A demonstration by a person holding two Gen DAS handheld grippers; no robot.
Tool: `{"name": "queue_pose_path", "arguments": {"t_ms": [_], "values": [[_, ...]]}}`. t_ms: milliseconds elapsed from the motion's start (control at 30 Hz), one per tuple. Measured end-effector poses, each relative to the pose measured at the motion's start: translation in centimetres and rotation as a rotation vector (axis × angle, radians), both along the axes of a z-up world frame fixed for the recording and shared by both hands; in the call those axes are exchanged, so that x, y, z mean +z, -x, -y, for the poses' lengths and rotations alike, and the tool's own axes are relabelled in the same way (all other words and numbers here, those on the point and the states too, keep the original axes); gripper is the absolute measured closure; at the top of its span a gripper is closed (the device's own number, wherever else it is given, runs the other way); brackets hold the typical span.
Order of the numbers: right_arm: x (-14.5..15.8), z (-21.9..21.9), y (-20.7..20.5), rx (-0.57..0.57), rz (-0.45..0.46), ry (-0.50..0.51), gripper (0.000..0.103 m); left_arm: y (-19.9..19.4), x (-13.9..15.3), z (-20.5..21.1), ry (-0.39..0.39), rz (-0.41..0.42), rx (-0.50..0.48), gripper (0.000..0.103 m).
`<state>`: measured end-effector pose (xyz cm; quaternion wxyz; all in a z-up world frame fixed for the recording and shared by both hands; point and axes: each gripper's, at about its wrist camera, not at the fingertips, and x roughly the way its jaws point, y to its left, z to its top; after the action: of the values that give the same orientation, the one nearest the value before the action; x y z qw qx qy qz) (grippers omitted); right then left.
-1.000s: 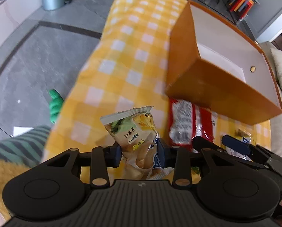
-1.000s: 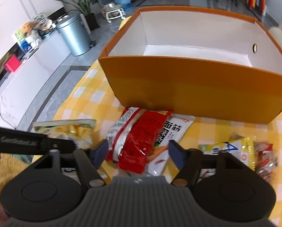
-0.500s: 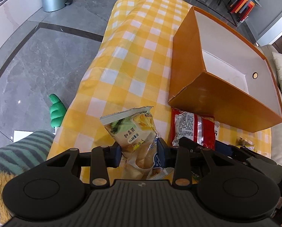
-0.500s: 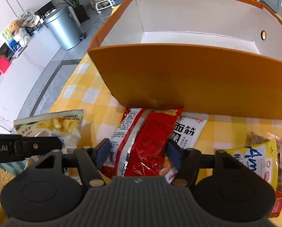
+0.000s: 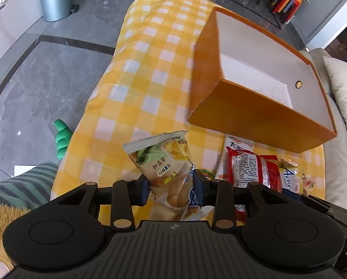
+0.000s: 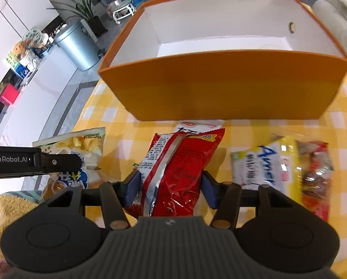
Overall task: Organize snacks
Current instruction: 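Lift both held bags and carry them over the orange box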
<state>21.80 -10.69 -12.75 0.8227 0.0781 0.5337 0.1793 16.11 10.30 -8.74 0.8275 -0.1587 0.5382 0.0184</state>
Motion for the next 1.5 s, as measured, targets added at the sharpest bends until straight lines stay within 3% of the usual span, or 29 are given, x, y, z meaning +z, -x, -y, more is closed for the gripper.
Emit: {"name": "queue_pose_path", "arguments": {"t_ms": [567,1000,1200,1500], "values": [[5.2,6.7,4.3,-0.093,0.161,-0.033,0.049,1.3,3.7,4.6,-0.016,0.086,-0.106,0.061],[10.0,12.5,5.8,-0.204,0.33,-0.018,0.049,-1.2,8.5,9.3,-0.057,0.202,-0.249,0.061],[11.8,13.9,4.5,-0.209,0.389,-0.01,0.049,-3.6,10.5,11.5,-0.078,0.254,-0.316,0.061],[14.3,13.3,-0.7,-0.122,0.464,0.036,0.049,-7.9,13.0,13.2,-0.111,0.307,-0.37,0.061]]}}
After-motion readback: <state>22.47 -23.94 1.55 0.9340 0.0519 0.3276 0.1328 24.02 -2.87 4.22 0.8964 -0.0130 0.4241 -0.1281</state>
